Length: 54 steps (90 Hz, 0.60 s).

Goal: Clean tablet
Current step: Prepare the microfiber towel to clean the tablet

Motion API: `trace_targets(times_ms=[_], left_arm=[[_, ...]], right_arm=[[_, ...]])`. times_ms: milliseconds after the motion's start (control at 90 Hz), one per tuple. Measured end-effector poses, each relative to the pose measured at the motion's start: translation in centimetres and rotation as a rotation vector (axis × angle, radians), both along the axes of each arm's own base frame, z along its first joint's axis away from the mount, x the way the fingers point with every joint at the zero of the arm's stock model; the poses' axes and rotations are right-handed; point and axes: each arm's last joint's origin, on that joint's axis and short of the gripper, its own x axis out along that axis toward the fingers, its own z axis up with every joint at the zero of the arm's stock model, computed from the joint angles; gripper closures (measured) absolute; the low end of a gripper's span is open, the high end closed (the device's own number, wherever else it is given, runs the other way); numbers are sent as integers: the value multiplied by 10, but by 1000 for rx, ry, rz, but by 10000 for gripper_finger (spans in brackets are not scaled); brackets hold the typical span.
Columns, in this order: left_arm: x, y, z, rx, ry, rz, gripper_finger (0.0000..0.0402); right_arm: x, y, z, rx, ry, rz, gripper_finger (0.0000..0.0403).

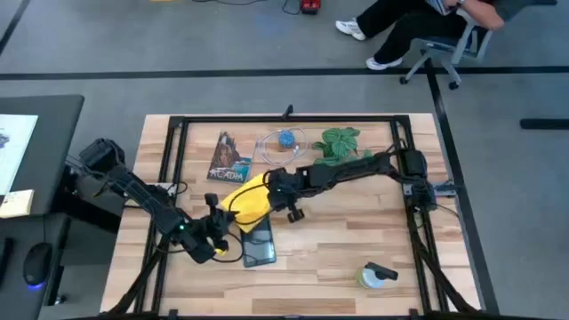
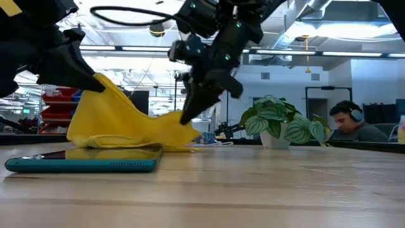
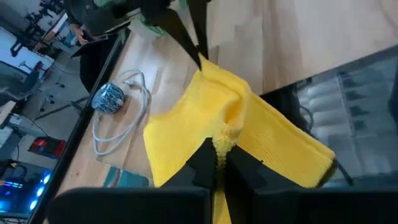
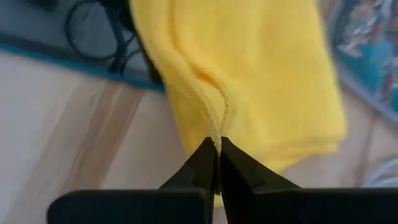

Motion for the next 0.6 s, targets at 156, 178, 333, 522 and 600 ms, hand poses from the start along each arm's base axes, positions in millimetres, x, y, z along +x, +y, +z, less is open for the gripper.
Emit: trace_targets(times_ms=[156, 178, 333, 522, 600], left_arm=[[0, 0, 0, 4, 2, 1, 402], [0, 0, 0, 4, 2, 1, 402], [0, 0, 0, 5, 3, 1, 402], [0, 0, 0, 5, 2, 2, 402], [0, 0, 0, 5, 2, 2, 402]], right_arm=[[0, -3, 1, 16, 8, -30, 386], [-1, -3, 0, 18, 13, -33, 379], [-4, -2, -10, 26, 67, -30, 321], [-4, -1, -9, 56, 65, -15, 280], [-3, -3, -9, 56, 59, -18, 278]])
